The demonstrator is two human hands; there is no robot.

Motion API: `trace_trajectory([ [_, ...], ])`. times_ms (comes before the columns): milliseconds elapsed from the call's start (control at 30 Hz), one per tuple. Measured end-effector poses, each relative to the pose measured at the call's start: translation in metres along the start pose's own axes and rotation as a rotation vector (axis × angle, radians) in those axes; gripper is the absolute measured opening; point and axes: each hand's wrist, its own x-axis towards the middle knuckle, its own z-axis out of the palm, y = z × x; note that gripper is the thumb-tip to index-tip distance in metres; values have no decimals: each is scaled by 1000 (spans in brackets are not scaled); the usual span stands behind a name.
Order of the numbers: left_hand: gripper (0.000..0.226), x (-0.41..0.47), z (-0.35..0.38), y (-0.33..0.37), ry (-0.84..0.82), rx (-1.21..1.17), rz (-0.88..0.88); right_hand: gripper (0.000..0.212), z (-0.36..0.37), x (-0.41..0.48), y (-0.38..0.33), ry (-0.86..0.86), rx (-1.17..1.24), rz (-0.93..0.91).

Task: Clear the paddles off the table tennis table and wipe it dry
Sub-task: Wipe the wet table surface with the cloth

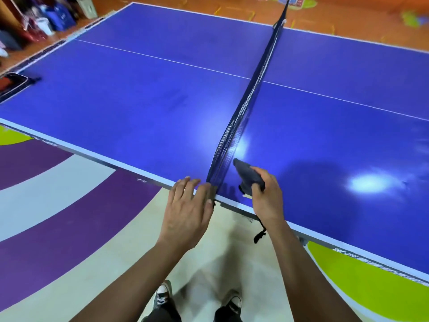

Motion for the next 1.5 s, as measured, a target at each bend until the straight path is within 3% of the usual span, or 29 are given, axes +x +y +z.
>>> trace_trajectory([
  [200,43,-12,-28,-96,-35,-16,-19,49,61,-9,-79,67,10,-112],
  [367,40,-22,-41,-166,-31,-8,6,49,110,-4,-124,139,55,-116],
  [600,41,-9,-23,-229,-70,-3,-33,47,174,30,-152,98,56,-65],
  [833,41,40,13,-266,-200,15,-46,49,248,75,-115,139,-389,-2],
  [1000,42,77,47,-286,-260,28,-21,61,310,79,-60,-242,-548,199],
  [1167,44,100,69,-299,-349,4,-3,46,308,86,-33,20,-569,-116],
  [1300,43,121,94,-313,-410,-41,47,47,297,95,-4,-68,-567,-253],
  [1500,44,155,114,-328,-426,-87,161,58,306,96,11,-107,-690,-247],
])
